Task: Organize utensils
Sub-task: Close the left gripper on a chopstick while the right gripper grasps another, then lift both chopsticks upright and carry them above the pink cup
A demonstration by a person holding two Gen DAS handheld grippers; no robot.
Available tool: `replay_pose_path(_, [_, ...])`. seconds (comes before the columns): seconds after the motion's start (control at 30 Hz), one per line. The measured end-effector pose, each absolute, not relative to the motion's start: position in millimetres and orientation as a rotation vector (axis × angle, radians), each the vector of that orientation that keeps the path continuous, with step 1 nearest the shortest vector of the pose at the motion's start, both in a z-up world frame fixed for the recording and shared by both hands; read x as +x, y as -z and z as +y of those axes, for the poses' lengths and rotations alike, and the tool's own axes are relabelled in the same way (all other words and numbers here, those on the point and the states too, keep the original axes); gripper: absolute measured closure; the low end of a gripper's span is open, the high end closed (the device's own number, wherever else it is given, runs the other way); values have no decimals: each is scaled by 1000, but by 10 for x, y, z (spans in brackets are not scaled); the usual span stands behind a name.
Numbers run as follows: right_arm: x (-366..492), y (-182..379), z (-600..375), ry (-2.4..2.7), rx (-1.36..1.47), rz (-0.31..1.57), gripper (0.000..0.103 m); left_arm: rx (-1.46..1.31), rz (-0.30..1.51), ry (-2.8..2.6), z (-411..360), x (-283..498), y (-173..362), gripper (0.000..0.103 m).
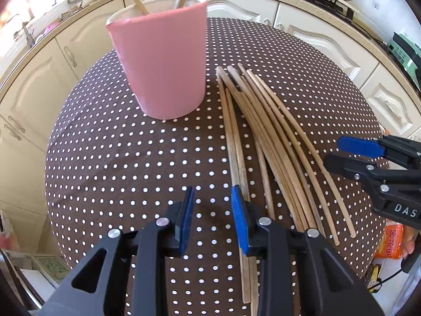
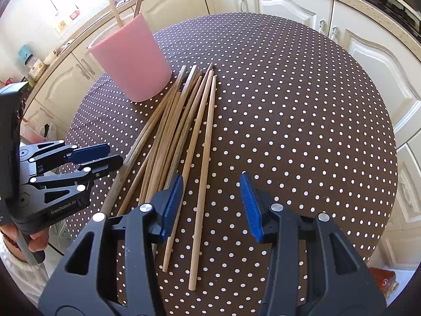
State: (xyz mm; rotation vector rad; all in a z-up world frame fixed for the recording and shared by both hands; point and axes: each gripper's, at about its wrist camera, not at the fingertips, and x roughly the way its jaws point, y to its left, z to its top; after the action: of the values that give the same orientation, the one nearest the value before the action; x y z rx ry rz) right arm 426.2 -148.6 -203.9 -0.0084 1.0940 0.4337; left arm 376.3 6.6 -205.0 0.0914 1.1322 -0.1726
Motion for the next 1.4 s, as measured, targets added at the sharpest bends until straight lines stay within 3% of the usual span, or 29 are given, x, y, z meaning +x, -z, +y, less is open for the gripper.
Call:
replay_pose_path(0.4, [4347, 2094, -1508, -411, -51, 1114, 58, 157, 1134, 174, -373, 3822, 2051, 73])
replay_pose_path(0.87, [4487, 2125, -1253, -380, -213, 1156, 60, 138, 1137, 178, -340, 3870, 1990, 74])
replay_pose_path(0.93, [4512, 2157, -1181, -377, -251, 1182, 70, 134, 1136, 181, -234, 3910, 2058, 74])
replay_pose_path(1.0, [4518, 2181, -1104, -365, -295, 1200, 72, 130, 1132, 184, -195, 3911, 2123, 76])
replay_pose_path(1.1, [4566, 2186, -1020, -378, -327, 1238, 77, 140, 1117, 199, -201, 3892, 2154, 93])
replay_pose_path(1.17, [4601, 2187, -994, -384, -342, 1265, 81, 136, 1118, 209, -213, 3892, 2156, 97])
replay_pose_path(1.27, [4729, 2190, -1006, -367, -340, 1306, 96, 137, 1116, 207, -225, 3890, 2156, 97])
replay_pose_path(1.4, [4877, 2185, -1094, -377, -287, 1327, 97, 112, 1115, 212, -185, 3885, 2169, 98])
